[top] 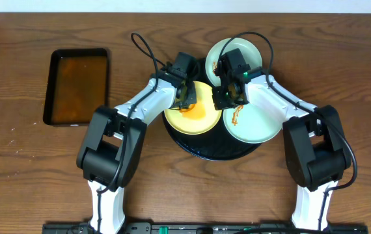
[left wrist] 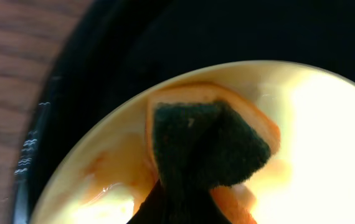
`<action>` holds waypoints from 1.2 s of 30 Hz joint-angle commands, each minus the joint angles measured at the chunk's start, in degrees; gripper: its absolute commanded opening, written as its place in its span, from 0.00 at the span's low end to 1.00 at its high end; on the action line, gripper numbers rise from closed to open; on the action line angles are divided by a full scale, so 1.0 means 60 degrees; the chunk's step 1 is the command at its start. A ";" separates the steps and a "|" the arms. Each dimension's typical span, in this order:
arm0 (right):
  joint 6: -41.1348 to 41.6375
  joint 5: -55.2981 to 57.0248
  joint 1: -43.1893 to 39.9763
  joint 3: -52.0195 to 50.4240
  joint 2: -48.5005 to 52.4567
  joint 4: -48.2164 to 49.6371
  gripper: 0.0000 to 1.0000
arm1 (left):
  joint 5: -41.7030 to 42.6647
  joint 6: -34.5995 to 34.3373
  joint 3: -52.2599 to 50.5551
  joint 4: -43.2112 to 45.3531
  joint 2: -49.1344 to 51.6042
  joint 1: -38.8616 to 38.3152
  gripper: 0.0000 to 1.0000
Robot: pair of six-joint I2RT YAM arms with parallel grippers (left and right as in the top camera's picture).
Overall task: Clean dirty plates on tray and stack at the side
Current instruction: 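Scrub the yellow plate with the sponge while the right gripper holds it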
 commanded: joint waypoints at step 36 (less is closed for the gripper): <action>-0.0204 0.0004 0.0055 0.0124 0.0095 -0.0007 0.01 | -0.2084 -0.0761 -0.0328 -0.2550 -0.0226 -0.0109 0.08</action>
